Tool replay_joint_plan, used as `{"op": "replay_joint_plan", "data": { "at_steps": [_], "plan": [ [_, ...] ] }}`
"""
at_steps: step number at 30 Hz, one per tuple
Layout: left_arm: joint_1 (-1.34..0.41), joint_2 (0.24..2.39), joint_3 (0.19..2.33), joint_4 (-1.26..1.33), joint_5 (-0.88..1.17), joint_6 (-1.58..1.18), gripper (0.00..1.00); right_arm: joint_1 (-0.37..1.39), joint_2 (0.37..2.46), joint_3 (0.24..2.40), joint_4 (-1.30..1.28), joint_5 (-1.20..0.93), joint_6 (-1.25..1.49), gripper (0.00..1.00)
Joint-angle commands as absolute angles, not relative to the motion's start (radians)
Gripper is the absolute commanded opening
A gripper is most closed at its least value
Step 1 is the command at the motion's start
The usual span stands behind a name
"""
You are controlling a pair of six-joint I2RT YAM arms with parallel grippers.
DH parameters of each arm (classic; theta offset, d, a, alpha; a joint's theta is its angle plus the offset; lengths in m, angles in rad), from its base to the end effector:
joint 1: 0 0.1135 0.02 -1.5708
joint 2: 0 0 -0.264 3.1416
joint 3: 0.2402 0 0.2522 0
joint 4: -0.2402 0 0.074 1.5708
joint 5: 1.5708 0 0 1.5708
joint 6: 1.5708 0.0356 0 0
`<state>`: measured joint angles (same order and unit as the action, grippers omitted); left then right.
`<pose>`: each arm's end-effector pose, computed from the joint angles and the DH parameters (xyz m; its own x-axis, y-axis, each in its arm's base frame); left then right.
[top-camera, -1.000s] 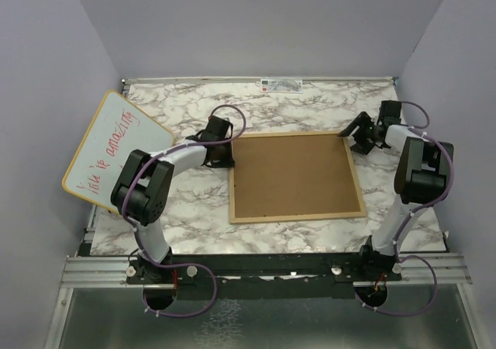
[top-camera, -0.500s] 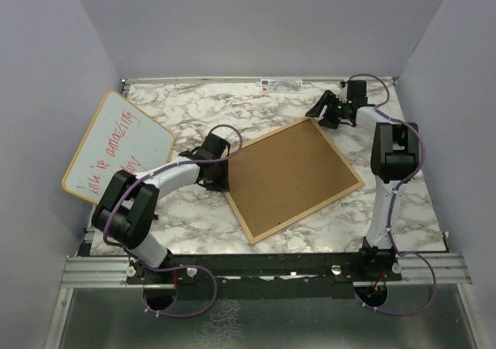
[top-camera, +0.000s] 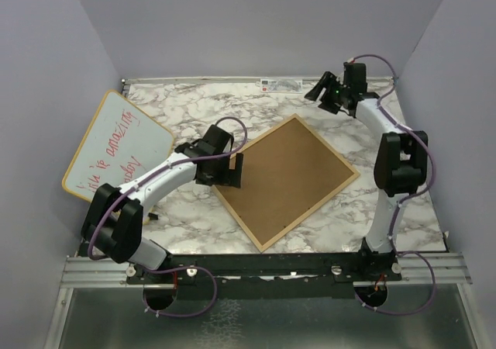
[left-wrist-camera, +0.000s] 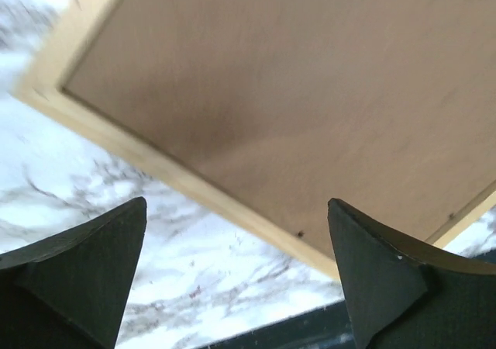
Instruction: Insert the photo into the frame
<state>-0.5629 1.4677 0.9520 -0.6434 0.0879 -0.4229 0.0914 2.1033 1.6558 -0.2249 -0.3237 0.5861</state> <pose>0.2346 -0.1517 0.2072 -0.9371 0.1079 -0.3319 0.1938 0.9518 -0.2376 0.4821 0.0556 0.2219 -0.7017 0.4623 -0.5422 0.0646 0.7991 0.5978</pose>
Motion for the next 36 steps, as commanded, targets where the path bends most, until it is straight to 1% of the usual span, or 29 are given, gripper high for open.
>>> {"op": "replay_joint_plan", "data": {
  "at_steps": [1,5,7,10,13,15,18,21,24,30,33,36],
  "plan": [
    [-0.553,1.480,1.092,-0.656,-0.100,-0.367,0.99,0.079,1.891,1.572,-0.238,-0.225,0.622,0.70],
    [-0.491,1.626,1.195,-0.641,-0.217,-0.338,0.99,0.078,1.751,1.402,-0.269,-0.258,0.669,0.70],
    [-0.434,1.713,1.245,-0.628,-0.226,-0.324,0.96,0.079,1.672,1.297,-0.298,-0.239,0.717,0.70],
    [-0.389,1.836,1.306,-0.580,-0.141,-0.267,0.91,0.079,1.566,1.170,-0.407,-0.151,0.771,0.71],
    [-0.383,1.923,1.371,-0.568,0.045,-0.184,0.80,0.079,1.494,1.092,-0.562,-0.052,0.818,0.75],
    [-0.382,1.949,1.390,-0.559,0.143,-0.170,0.78,0.079,1.456,1.048,-0.646,-0.005,0.841,0.79],
    [-0.382,1.954,1.378,-0.516,0.233,-0.182,0.76,0.079,1.418,0.991,-0.741,0.082,0.874,0.82],
    [-0.382,1.953,1.359,-0.507,0.230,-0.176,0.71,0.079,1.402,0.944,-0.792,0.124,0.902,0.83],
    [-0.382,1.943,1.329,-0.502,0.205,-0.186,0.65,0.078,1.417,0.908,-0.787,0.131,0.912,0.84],
    [-0.382,1.911,1.271,-0.492,0.166,-0.215,0.46,0.078,1.488,0.848,-0.695,0.027,0.920,0.83],
    [-0.382,1.883,1.237,-0.490,0.145,-0.227,0.40,0.079,1.504,0.824,-0.605,-0.027,0.913,0.81],
    [-0.382,1.855,1.206,-0.490,0.135,-0.239,0.33,0.078,1.524,0.827,-0.522,-0.060,0.892,0.77]
  ]
}}
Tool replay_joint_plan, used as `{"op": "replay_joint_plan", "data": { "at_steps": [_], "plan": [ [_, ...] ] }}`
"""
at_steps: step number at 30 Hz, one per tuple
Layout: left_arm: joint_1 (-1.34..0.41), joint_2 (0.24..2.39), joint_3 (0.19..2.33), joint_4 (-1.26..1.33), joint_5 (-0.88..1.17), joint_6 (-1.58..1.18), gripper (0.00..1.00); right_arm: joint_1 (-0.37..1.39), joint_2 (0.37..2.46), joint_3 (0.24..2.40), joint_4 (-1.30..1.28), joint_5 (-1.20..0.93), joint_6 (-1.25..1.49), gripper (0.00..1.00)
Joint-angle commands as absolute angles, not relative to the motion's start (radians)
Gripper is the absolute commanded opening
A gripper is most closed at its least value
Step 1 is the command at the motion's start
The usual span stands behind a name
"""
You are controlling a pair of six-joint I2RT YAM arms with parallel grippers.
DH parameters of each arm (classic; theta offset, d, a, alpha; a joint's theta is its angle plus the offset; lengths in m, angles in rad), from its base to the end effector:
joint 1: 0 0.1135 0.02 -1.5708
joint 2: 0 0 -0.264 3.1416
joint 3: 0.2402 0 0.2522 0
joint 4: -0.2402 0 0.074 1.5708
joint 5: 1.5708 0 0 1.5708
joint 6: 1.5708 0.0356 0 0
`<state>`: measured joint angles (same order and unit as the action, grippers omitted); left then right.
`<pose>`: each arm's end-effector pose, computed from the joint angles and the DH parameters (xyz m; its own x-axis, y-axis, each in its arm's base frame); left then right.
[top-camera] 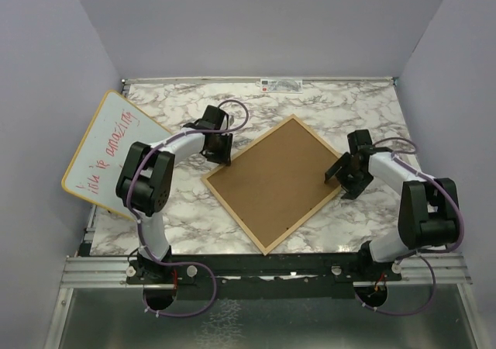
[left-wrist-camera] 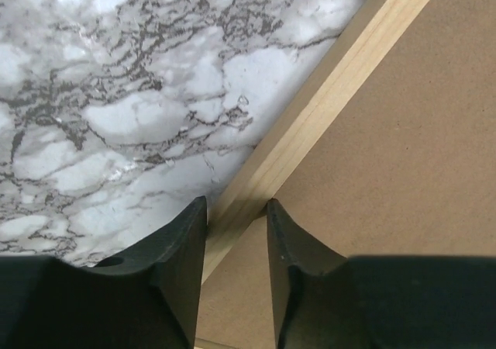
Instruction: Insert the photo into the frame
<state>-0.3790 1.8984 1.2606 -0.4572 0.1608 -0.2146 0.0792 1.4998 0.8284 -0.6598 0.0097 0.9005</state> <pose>0.3579 -0.1487 0.1688 -0.8992 0.1318 -0.4172 0.2476 0.9395 -0.2366 0.2556 0.0199 0.1650 -0.6618 0.7336 -0.1548 0.7112 0.6796 0.1801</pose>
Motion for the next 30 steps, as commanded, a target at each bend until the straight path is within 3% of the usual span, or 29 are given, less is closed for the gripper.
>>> {"op": "replay_joint_plan", "data": {
  "at_steps": [1,7,13,17,23,26,30],
  "plan": [
    [-0.382,1.846,1.196,-0.489,0.136,-0.247,0.31,0.079,1.534,0.835,-0.501,-0.068,0.881,0.75],
    [-0.398,1.786,1.108,-0.486,0.177,-0.289,0.22,0.077,1.576,0.878,-0.322,-0.092,0.794,0.59],
    [-0.451,1.703,0.965,-0.458,0.194,-0.351,0.21,0.060,1.666,0.926,-0.086,-0.209,0.640,0.57],
    [-0.492,1.653,0.862,-0.420,0.186,-0.428,0.15,0.034,1.760,1.016,-0.071,-0.260,0.616,0.56],
    [-0.515,1.535,0.718,-0.361,0.152,-0.529,0.11,0.032,1.659,1.130,-0.338,0.159,0.710,0.61],
    [-0.519,1.489,0.676,-0.339,0.151,-0.571,0.12,0.036,1.602,1.129,-0.292,0.031,0.654,0.65],
    [-0.522,1.440,0.634,-0.309,0.140,-0.623,0.22,0.089,1.636,1.113,-0.200,-0.319,0.686,0.66]
  ]
}}
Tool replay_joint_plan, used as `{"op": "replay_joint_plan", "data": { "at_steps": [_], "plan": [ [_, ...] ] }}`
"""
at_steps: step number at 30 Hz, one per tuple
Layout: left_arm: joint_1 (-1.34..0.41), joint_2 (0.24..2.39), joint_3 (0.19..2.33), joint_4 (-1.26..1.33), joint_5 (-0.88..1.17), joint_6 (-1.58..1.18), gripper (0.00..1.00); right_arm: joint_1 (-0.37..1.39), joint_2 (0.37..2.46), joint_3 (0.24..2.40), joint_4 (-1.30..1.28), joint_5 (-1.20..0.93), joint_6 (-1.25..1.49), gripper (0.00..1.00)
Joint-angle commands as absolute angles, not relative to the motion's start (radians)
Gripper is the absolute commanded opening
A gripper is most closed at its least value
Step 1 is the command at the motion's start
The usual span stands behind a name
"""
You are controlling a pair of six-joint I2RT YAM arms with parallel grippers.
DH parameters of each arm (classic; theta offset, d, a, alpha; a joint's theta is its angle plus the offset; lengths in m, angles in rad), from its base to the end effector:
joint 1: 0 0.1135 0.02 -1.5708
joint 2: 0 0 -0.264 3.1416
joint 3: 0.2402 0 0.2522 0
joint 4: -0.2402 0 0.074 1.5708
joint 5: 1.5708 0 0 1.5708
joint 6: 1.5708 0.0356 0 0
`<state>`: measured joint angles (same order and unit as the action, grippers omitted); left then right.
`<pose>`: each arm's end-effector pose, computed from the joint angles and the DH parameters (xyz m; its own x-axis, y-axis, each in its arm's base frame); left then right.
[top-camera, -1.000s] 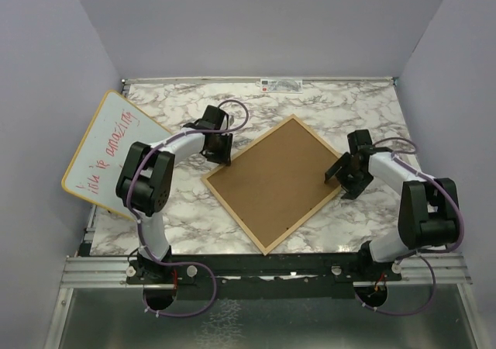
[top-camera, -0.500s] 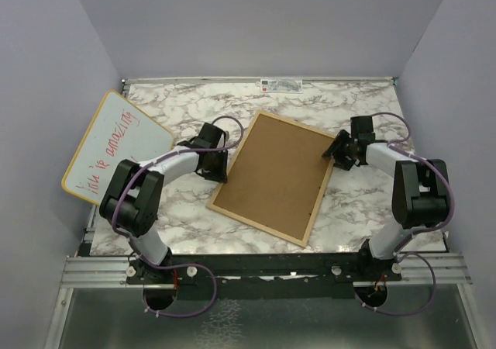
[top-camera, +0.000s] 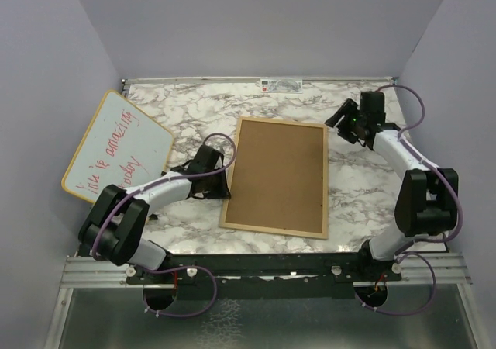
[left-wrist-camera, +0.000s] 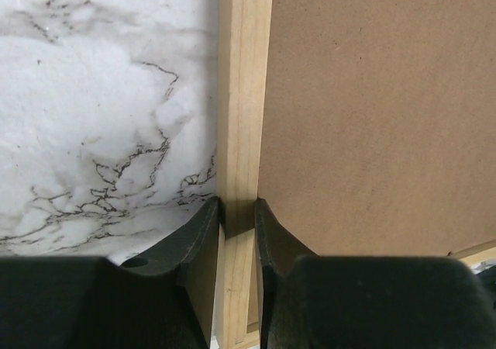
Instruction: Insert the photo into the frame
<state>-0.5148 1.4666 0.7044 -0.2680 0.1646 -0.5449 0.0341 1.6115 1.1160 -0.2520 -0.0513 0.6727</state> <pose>0.2298 -0.1367 0.1568 -0.9280 -0.0625 -0.3673 0.0913 0.9176 -0.3869 0.3548 0.0139 0.2391 -0.5760 0.6030 -0.5519 0.3673 0.7941 0.4842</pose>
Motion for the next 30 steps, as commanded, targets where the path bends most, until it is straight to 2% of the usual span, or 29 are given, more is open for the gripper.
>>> {"op": "replay_joint_plan", "data": {
  "at_steps": [1,5,10,17,30],
  "plan": [
    [-0.522,1.428,0.622,-0.303,0.133,-0.634,0.28,0.118,1.648,1.097,-0.164,-0.378,0.708,0.65],
    [-0.522,1.374,0.569,-0.272,0.131,-0.665,0.42,0.269,1.687,1.045,0.005,-0.500,0.794,0.61],
    [-0.522,1.333,0.532,-0.265,0.140,-0.692,0.46,0.432,1.779,1.052,0.167,-0.602,0.879,0.56],
    [-0.524,1.321,0.499,-0.316,0.124,-0.742,0.32,0.590,1.891,1.052,0.292,-0.625,0.987,0.41],
    [-0.559,1.457,0.498,-0.416,0.008,-0.790,0.12,0.692,1.980,1.026,0.351,-0.644,1.008,0.32]
  ]
}}
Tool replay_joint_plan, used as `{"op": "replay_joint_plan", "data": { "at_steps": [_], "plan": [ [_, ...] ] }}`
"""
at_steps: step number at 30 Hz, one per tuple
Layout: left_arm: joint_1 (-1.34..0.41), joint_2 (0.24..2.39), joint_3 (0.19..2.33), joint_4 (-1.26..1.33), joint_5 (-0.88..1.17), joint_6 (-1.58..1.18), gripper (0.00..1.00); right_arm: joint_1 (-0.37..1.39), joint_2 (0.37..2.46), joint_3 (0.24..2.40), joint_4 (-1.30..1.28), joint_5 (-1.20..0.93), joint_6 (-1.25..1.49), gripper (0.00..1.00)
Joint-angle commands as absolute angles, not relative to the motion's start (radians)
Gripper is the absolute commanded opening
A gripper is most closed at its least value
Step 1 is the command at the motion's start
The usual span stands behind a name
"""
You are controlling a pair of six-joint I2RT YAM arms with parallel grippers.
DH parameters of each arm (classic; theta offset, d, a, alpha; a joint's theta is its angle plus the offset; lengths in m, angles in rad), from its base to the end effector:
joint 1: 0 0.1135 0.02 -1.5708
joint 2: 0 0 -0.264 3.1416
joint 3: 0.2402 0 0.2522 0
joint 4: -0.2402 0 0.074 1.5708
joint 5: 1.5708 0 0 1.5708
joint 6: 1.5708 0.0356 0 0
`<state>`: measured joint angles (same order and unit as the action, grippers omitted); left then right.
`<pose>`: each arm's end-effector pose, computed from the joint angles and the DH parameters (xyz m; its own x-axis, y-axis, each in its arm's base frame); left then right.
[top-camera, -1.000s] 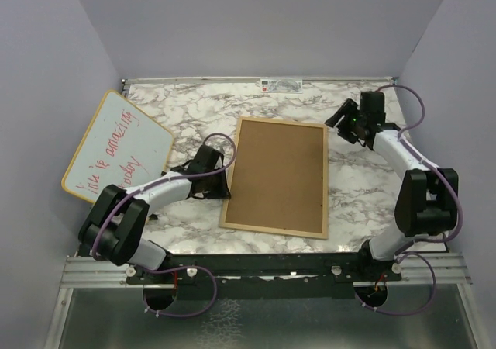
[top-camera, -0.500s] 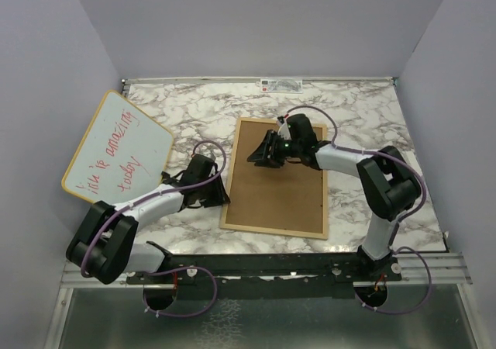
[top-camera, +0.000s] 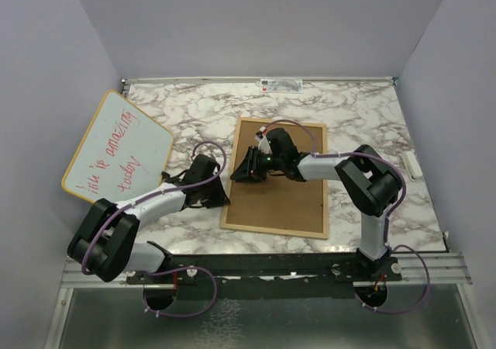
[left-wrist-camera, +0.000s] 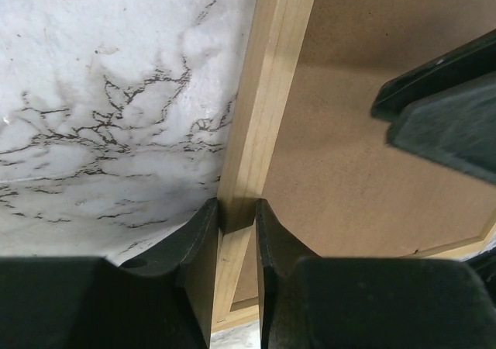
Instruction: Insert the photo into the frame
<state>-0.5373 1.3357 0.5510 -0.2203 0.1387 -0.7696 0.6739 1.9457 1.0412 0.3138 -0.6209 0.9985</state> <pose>0.1975 -0.1234 0.1474 -0.9179 -0.2553 -0.3038 -0.0948 0.8845 -0.4569 0.3002 0.2663 0.1463 -0.9798 0.0926 -0.1774 -0.1135 0.4731 0.8737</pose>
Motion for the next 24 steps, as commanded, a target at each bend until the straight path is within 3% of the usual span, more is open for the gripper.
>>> {"op": "replay_joint_plan", "data": {
  "at_steps": [1,10,19,24],
  "plan": [
    [-0.563,1.470,0.498,-0.424,-0.014,-0.794,0.11,0.698,1.984,1.023,0.351,-0.643,1.007,0.31],
    [-0.581,1.498,0.512,-0.437,-0.036,-0.827,0.03,0.720,2.000,1.033,0.327,-0.541,1.014,0.23],
    [-0.580,1.500,0.512,-0.437,-0.022,-0.808,0.00,0.691,2.032,1.204,0.186,-0.281,1.029,0.40],
    [-0.581,1.502,0.514,-0.437,-0.022,-0.802,0.00,0.672,2.088,1.281,0.169,-0.282,1.021,0.37]
  ]
}}
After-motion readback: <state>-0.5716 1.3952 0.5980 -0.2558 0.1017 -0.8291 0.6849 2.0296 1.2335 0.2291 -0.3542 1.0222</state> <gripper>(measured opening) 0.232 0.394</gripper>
